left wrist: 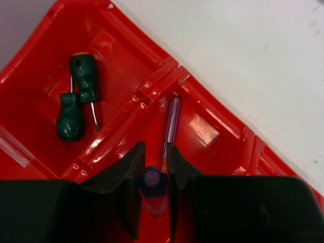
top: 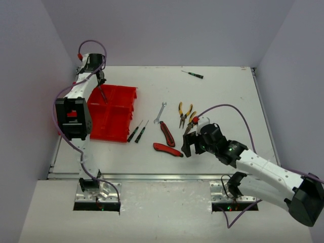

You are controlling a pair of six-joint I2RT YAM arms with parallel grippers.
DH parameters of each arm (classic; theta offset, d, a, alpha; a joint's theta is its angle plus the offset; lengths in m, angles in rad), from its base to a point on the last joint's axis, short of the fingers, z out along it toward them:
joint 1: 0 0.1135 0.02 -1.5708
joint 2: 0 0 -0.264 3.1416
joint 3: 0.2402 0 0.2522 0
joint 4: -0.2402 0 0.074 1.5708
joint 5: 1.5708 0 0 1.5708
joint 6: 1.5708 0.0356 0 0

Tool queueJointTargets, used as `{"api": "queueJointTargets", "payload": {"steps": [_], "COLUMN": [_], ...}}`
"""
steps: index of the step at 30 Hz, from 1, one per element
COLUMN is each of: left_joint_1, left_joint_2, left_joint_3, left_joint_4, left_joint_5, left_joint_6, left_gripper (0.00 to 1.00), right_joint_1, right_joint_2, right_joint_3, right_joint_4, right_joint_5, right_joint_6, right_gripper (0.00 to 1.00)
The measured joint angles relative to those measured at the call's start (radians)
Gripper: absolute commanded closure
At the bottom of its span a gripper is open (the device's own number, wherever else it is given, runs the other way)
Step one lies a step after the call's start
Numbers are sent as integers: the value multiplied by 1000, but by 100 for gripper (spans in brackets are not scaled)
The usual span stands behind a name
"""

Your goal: Sort the tools into containers

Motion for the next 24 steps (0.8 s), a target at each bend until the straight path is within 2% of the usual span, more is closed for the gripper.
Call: {"api": "queueJointTargets", "payload": {"steps": [2,4,6,9,10,11,18,21,24], "left_joint_1": [-1,-1,-1,-1,-1,-3,-43,-82,-125], "left_joint_2": [21,25,23,12,2,-12,-197,-349,-593], "left_joint_3": [-2,-5,-8,-24,-35,-48,-52,-57,-163], "left_joint_4": [-13,-19,-19,-11,-11,-10,-50,-58,-13], "left_joint_5": [0,-1,-2,11,20,31,99,143,215], "left_joint_6": [3,7,17,11,15,16,22,21,16], "left_gripper": [85,58,40,18,3,0,0,0,0], "right_joint_1": [-1,-1,-2,-4,-4,-5,-5,-5,-6], "right_joint_2": [4,4,2,-1,-1,0,48,96,137], "right_joint_3": [-4,-6,-6,-7,-7,-7,-6,8,39], "right_joint_4": [1,2,2,3,3,3,1,-10,-14], "right_joint_5": [0,1,1,4,5,5,28,36,23], "right_joint_6": [0,0,0,0,0,0,7,27,38], "right_gripper": [1,1,1,1,1,1,1,1,1]}}
